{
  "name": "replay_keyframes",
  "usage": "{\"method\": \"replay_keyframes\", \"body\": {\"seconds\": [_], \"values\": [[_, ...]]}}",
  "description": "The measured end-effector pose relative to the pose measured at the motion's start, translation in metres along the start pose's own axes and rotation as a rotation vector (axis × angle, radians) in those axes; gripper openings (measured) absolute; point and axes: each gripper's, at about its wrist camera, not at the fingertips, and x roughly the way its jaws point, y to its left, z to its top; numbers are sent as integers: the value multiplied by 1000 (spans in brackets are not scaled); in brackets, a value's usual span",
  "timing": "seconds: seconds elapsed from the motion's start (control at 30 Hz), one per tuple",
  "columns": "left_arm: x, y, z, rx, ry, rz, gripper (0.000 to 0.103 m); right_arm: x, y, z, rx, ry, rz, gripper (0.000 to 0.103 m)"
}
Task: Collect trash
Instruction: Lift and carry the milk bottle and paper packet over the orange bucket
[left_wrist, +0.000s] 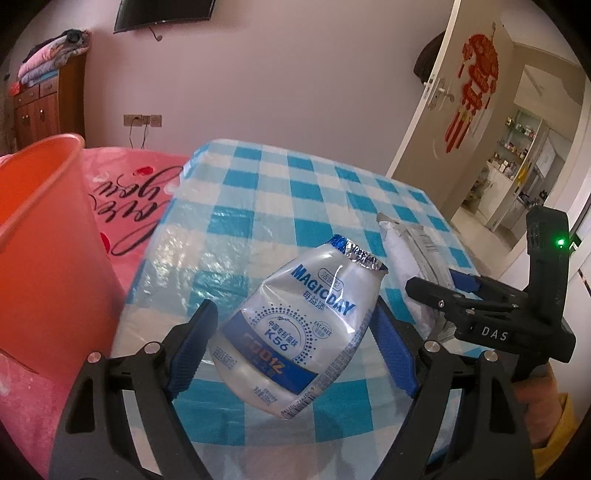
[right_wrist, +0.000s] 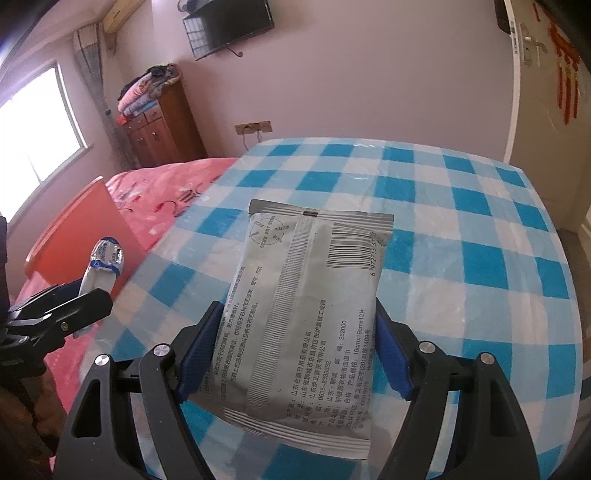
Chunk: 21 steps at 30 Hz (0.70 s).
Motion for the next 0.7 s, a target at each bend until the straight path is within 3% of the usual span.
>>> {"method": "replay_keyframes", "body": {"seconds": [0.47, 0.7], "values": [[-72, 36, 28, -48, -144, 79, 83, -21, 71, 44, -85, -25, 174, 76], [-106, 70, 42, -83, -214, 194, 83, -19, 121, 70, -166, -20, 269, 77]]}}
